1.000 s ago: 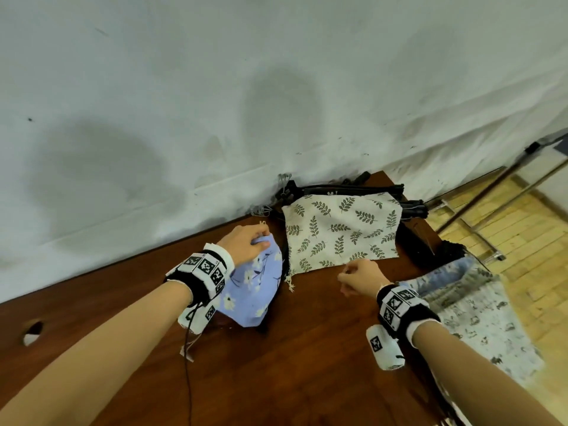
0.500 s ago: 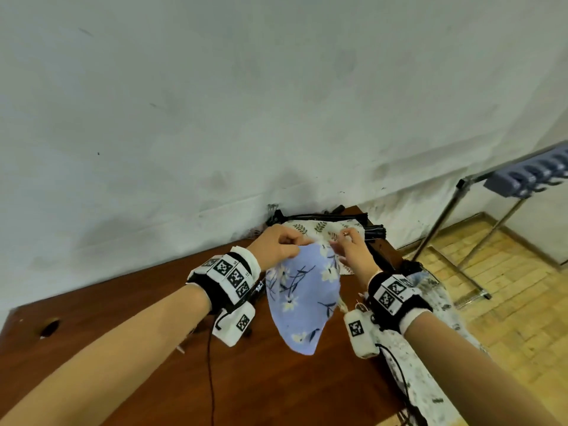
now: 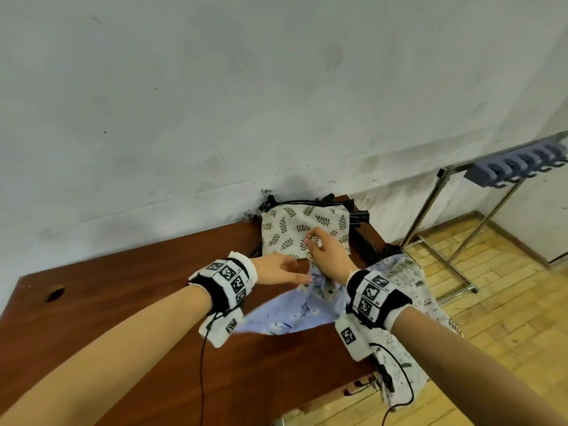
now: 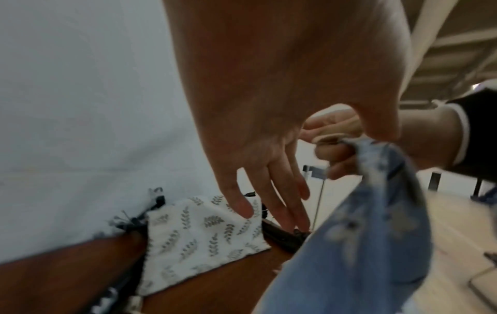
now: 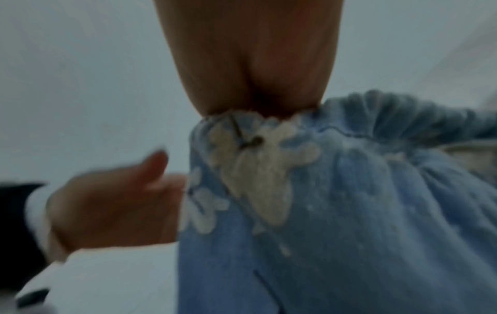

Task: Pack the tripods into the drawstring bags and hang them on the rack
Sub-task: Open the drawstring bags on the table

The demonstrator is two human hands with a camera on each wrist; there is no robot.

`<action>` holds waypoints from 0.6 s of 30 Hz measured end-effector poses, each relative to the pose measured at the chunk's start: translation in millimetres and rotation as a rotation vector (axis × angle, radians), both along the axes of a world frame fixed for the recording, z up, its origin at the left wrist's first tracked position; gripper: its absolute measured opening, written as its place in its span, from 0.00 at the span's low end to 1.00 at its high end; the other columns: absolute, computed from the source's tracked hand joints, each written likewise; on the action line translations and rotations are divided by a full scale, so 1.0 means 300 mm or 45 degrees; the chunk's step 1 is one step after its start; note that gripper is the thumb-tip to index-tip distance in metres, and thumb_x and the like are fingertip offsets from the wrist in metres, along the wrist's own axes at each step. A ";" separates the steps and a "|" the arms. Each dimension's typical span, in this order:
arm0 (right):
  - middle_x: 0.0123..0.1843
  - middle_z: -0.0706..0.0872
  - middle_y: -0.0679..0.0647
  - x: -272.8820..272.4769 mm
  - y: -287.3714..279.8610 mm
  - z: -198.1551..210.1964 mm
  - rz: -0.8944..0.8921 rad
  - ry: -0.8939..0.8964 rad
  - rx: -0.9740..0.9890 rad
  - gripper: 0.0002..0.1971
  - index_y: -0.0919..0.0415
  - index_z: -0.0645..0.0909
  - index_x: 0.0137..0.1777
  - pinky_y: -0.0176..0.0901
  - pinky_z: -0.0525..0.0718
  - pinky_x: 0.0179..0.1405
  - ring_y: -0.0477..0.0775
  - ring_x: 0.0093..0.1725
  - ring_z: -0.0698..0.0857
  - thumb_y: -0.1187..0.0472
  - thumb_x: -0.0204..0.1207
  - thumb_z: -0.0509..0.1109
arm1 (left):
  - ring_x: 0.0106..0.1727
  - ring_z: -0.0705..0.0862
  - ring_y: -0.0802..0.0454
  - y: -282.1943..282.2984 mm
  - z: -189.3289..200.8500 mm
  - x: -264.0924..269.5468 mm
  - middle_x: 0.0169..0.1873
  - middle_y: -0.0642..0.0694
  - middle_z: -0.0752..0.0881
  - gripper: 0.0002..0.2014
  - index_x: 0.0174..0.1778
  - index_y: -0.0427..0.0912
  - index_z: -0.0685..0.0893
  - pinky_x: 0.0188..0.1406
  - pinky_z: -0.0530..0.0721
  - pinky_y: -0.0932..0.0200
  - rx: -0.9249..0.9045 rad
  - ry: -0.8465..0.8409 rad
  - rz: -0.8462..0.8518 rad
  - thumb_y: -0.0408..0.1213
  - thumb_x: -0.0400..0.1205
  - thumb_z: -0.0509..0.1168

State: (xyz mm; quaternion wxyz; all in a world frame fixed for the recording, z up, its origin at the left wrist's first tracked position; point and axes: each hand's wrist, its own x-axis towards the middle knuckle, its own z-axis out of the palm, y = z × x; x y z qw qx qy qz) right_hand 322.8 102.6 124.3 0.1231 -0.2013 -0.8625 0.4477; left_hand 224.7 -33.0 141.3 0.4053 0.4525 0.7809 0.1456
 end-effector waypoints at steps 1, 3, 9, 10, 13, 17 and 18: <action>0.34 0.79 0.51 -0.006 -0.017 -0.004 0.001 -0.002 0.021 0.03 0.59 0.74 0.52 0.36 0.71 0.27 0.42 0.25 0.74 0.62 0.85 0.60 | 0.34 0.76 0.52 0.019 -0.004 0.024 0.33 0.48 0.78 0.29 0.43 0.37 0.80 0.41 0.76 0.52 0.047 -0.003 -0.015 0.65 0.74 0.65; 0.38 0.83 0.57 -0.009 -0.033 -0.005 -0.022 -0.018 0.037 0.02 0.57 0.74 0.53 0.43 0.75 0.30 0.50 0.28 0.77 0.61 0.85 0.60 | 0.23 0.67 0.54 0.048 -0.007 0.050 0.21 0.49 0.68 0.27 0.29 0.40 0.72 0.27 0.65 0.57 0.111 -0.033 0.059 0.62 0.72 0.70; 0.30 0.86 0.55 0.055 0.030 0.015 -0.113 0.043 -0.322 0.02 0.57 0.76 0.52 0.36 0.80 0.26 0.42 0.24 0.83 0.60 0.84 0.63 | 0.23 0.75 0.68 0.051 -0.026 0.070 0.27 0.46 0.81 0.10 0.41 0.35 0.85 0.28 0.72 0.68 0.270 -0.176 0.201 0.40 0.80 0.70; 0.32 0.87 0.56 0.071 0.040 0.019 -0.154 0.114 -0.421 0.03 0.58 0.77 0.51 0.41 0.84 0.30 0.47 0.27 0.86 0.60 0.84 0.63 | 0.33 0.82 0.63 0.049 -0.033 0.065 0.35 0.43 0.85 0.08 0.48 0.35 0.86 0.38 0.79 0.67 0.309 -0.220 0.227 0.37 0.80 0.70; 0.35 0.86 0.57 0.121 0.070 0.023 -0.347 0.327 -0.512 0.04 0.61 0.78 0.48 0.46 0.88 0.39 0.55 0.35 0.87 0.64 0.84 0.63 | 0.46 0.83 0.48 0.048 -0.020 0.048 0.41 0.42 0.86 0.04 0.43 0.42 0.84 0.55 0.81 0.53 0.389 -0.334 0.404 0.28 0.79 0.68; 0.37 0.88 0.64 0.182 0.038 -0.025 -0.191 0.186 -0.635 0.05 0.69 0.77 0.51 0.46 0.88 0.38 0.62 0.37 0.89 0.66 0.84 0.62 | 0.29 0.80 0.52 0.058 0.024 0.039 0.22 0.49 0.82 0.14 0.29 0.40 0.77 0.35 0.76 0.60 0.447 -0.536 0.690 0.24 0.80 0.61; 0.40 0.89 0.65 0.189 0.020 -0.042 -0.151 0.174 -0.612 0.06 0.72 0.76 0.51 0.47 0.89 0.41 0.62 0.40 0.90 0.67 0.84 0.63 | 0.26 0.76 0.51 0.061 0.030 0.037 0.20 0.49 0.79 0.15 0.25 0.42 0.75 0.32 0.73 0.59 0.451 -0.546 0.727 0.27 0.79 0.62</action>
